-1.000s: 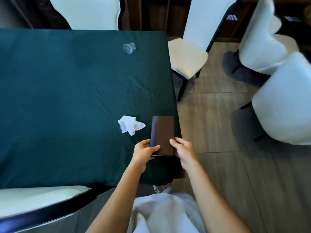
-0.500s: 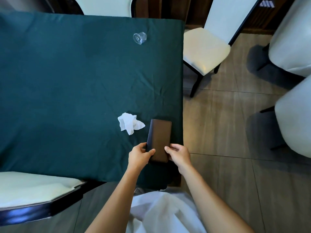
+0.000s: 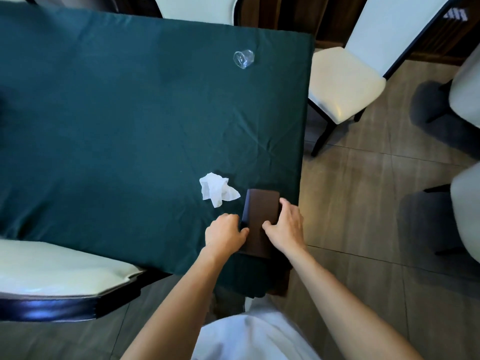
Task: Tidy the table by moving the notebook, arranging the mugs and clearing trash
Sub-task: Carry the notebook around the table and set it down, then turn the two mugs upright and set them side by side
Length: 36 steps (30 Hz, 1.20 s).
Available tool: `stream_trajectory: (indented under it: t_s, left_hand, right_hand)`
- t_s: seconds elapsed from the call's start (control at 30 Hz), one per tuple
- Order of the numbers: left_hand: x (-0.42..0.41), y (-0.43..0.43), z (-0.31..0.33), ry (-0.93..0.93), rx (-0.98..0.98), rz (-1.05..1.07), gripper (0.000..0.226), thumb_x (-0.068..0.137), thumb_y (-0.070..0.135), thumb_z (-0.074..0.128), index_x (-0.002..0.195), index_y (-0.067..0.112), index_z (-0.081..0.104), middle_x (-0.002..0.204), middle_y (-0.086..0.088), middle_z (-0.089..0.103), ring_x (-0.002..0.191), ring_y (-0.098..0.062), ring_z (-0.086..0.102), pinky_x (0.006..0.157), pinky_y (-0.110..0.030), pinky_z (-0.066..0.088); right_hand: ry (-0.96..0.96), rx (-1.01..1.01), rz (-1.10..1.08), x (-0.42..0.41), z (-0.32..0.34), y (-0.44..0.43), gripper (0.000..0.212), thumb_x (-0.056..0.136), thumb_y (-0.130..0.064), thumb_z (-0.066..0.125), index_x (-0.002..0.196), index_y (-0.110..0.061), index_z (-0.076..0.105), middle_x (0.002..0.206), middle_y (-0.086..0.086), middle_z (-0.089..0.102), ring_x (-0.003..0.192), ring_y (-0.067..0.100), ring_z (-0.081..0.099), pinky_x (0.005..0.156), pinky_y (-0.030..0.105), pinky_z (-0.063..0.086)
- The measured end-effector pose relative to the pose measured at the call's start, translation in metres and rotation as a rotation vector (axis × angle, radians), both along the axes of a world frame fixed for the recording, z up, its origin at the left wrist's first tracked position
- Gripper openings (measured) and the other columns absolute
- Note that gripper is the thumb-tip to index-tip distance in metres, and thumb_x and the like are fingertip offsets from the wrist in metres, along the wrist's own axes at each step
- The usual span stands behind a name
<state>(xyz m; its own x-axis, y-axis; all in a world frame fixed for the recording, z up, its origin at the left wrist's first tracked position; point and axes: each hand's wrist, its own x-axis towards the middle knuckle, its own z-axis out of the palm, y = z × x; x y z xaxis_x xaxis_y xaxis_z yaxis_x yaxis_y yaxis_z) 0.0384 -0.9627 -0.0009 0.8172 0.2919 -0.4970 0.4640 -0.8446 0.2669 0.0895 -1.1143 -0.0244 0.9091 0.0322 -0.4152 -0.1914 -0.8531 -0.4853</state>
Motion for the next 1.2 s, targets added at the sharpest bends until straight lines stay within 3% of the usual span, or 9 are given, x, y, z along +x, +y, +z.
stream_trajectory:
  t_s: [0.1,0.17,0.3,0.4,0.5,0.6,0.7,0.9,1.2]
  left_hand:
    - [0.019,0.026,0.03,-0.071,0.059,-0.09,0.027,0.096,0.037,0.057,0.099,0.011,0.061,0.102,-0.007,0.066,0.098,-0.035,0.067,0.069,-0.034,0.042]
    - [0.029,0.056,0.056,-0.151,0.121,-0.109,0.029,0.097,0.033,0.054,0.11,0.01,0.065,0.11,-0.008,0.067,0.101,-0.035,0.066,0.07,-0.034,0.042]
    - [0.031,0.136,0.106,-0.292,0.273,-0.073,0.035,0.1,0.041,0.053,0.105,0.007,0.062,0.115,-0.013,0.066,0.109,-0.036,0.064,0.079,-0.041,0.045]
    - [0.003,0.208,0.135,-0.363,0.397,-0.014,0.047,0.101,0.047,0.049,0.122,0.006,0.058,0.126,-0.012,0.065,0.121,-0.034,0.058,0.091,-0.045,0.048]
    - [-0.055,0.29,0.156,-0.383,0.497,0.095,0.068,0.103,0.054,0.042,0.152,0.006,0.039,0.153,-0.011,0.049,0.144,-0.034,0.04,0.11,-0.048,0.041]
    - [-0.12,0.361,0.172,-0.349,0.517,0.241,0.077,0.104,0.058,0.034,0.164,0.011,0.016,0.172,-0.012,0.019,0.158,-0.037,0.013,0.123,-0.053,0.022]
    - [-0.172,0.407,0.182,-0.349,0.465,0.389,0.079,0.104,0.061,0.029,0.166,0.017,0.004,0.175,-0.01,0.005,0.16,-0.036,0.001,0.125,-0.056,0.012]
    - [-0.276,0.493,0.186,-0.324,0.449,0.585,0.081,0.103,0.063,0.026,0.166,0.019,0.0,0.175,-0.008,-0.004,0.16,-0.035,-0.004,0.125,-0.059,0.006]
    - [-0.347,0.592,0.185,-0.263,0.446,0.714,0.079,0.103,0.064,0.025,0.166,0.025,0.0,0.175,-0.008,-0.009,0.16,-0.035,-0.004,0.125,-0.059,0.006]
  right_hand:
    - [-0.068,-0.232,0.164,0.034,0.022,0.021,0.1,0.08,-0.037,0.073,0.161,-0.018,0.017,0.16,0.022,0.023,0.144,0.043,0.031,0.118,0.05,0.03]
    - [-0.127,-0.308,0.275,0.053,0.044,0.043,0.099,0.08,-0.038,0.072,0.16,-0.018,0.017,0.161,0.024,0.018,0.145,0.045,0.025,0.12,0.055,0.023]
    - [-0.26,-0.302,0.45,0.077,0.104,0.113,0.083,0.09,-0.039,0.063,0.158,-0.016,0.02,0.163,0.025,0.014,0.147,0.045,0.021,0.119,0.054,0.021]
    - [-0.361,-0.272,0.566,0.072,0.145,0.181,0.083,0.095,-0.049,0.056,0.16,-0.015,0.017,0.164,0.023,0.013,0.146,0.043,0.023,0.116,0.05,0.029]
    - [-0.45,-0.253,0.628,0.042,0.177,0.258,0.087,0.095,-0.059,0.05,0.162,-0.017,0.013,0.166,0.023,0.011,0.15,0.042,0.018,0.117,0.05,0.027]
    - [-0.495,-0.204,0.652,0.0,0.199,0.33,0.09,0.095,-0.067,0.042,0.163,-0.019,0.007,0.168,0.023,0.006,0.154,0.041,0.01,0.121,0.052,0.02]
    - [-0.514,-0.196,0.696,-0.038,0.209,0.387,0.093,0.094,-0.074,0.033,0.164,-0.022,0.001,0.17,0.022,0.0,0.157,0.04,0.003,0.124,0.053,0.014]
    - [-0.578,-0.144,0.845,-0.118,0.221,0.504,0.093,0.093,-0.077,0.026,0.164,-0.023,0.0,0.17,0.021,-0.002,0.157,0.039,-0.001,0.125,0.058,0.002]
    - [-0.544,-0.126,0.991,-0.18,0.206,0.626,0.093,0.093,-0.077,0.028,0.164,-0.022,0.001,0.17,0.021,0.0,0.157,0.037,0.003,0.126,0.056,0.003]
